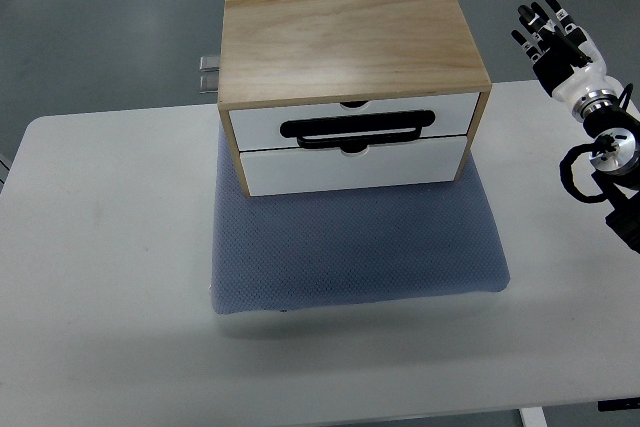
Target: Open wood drawer with right hand
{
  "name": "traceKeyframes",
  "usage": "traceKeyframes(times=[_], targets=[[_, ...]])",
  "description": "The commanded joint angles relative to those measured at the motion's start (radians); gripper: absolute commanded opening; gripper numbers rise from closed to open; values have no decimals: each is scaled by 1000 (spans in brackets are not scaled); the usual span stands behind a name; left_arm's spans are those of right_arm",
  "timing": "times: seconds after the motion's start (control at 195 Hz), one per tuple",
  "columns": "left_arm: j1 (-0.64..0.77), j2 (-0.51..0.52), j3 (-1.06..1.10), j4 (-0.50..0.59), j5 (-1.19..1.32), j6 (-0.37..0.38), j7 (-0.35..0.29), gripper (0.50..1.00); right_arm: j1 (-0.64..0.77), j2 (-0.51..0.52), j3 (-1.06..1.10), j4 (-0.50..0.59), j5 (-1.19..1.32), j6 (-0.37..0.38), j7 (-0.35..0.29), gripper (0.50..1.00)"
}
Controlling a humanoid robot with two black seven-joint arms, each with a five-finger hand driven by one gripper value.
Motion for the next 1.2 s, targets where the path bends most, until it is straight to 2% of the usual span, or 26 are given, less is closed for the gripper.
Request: traceKeyframes(times=[0.0, 1.196], targets=[[1, 0, 1, 0, 0, 0, 0, 1000, 0, -1, 1, 0, 0, 0, 0, 944], [0, 0, 3, -7, 0, 1, 0, 1000, 26, -20, -6, 0, 0, 0, -2, 944]])
